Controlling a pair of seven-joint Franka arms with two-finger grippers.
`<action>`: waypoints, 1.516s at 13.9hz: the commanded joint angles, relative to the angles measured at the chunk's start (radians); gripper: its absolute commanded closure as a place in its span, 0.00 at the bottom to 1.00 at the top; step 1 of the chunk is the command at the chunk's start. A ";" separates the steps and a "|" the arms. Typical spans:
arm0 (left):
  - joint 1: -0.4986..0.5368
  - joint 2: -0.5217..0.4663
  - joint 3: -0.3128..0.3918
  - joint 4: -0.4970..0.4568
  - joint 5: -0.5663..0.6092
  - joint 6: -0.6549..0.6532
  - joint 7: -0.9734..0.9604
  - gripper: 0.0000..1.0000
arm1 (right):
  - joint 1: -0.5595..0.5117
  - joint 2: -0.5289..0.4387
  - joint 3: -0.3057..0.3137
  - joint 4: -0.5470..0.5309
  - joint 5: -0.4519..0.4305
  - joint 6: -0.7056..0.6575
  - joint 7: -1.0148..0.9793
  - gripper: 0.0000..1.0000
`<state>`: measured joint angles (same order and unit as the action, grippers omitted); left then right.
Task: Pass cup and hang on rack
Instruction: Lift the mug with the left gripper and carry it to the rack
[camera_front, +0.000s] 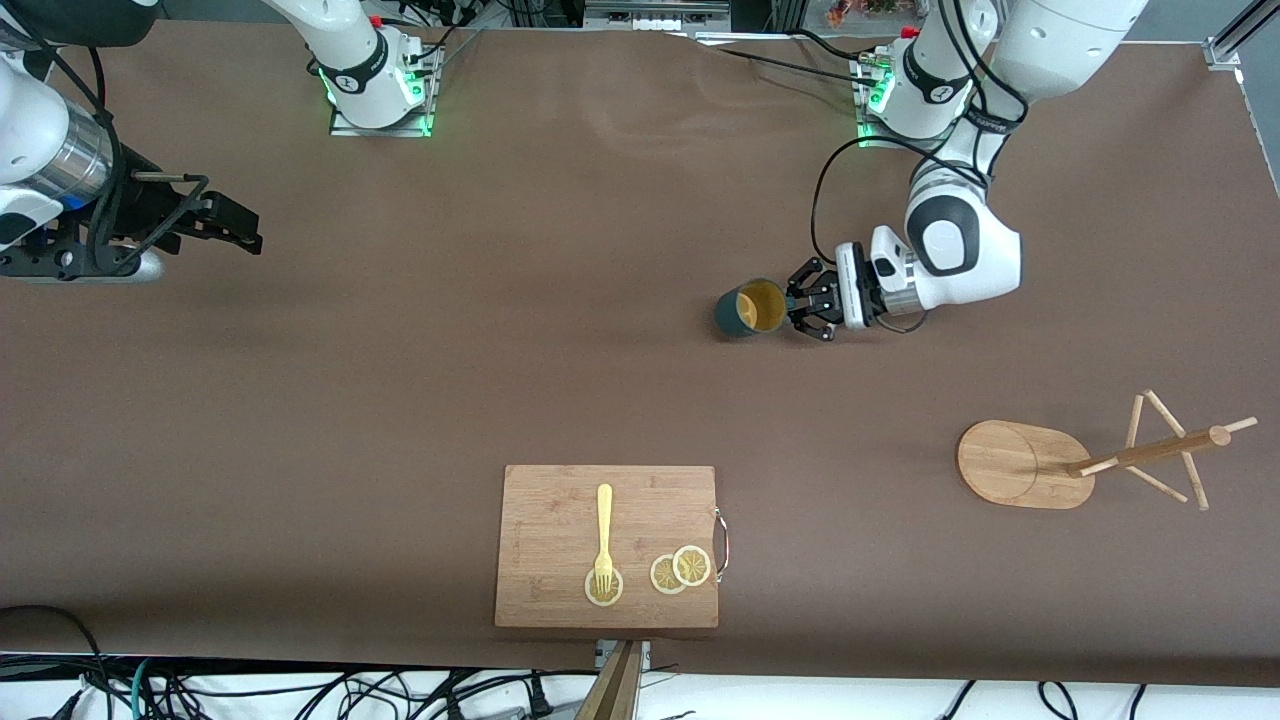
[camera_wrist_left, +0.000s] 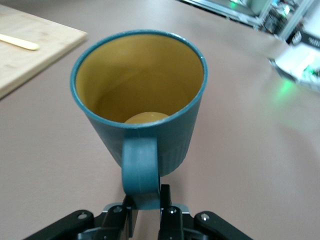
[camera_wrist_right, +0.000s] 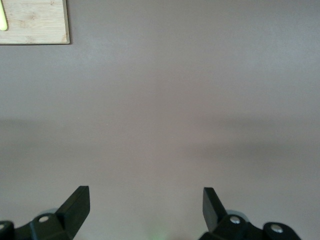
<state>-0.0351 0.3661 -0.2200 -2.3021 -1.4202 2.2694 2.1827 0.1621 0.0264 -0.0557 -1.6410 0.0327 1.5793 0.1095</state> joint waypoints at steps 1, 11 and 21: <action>0.085 -0.093 -0.002 -0.008 0.135 -0.098 -0.268 1.00 | -0.009 -0.025 0.011 -0.028 -0.004 0.007 0.010 0.00; 0.210 -0.153 0.292 0.162 0.431 -0.537 -0.882 1.00 | 0.023 0.004 0.016 -0.030 -0.053 0.015 0.018 0.00; 0.288 -0.213 0.410 0.210 0.432 -0.697 -1.270 1.00 | 0.056 0.001 0.016 -0.031 -0.068 0.004 0.055 0.00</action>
<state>0.2309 0.1709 0.1697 -2.1142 -1.0122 1.6146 0.9810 0.2059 0.0464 -0.0411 -1.6520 -0.0209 1.5811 0.1410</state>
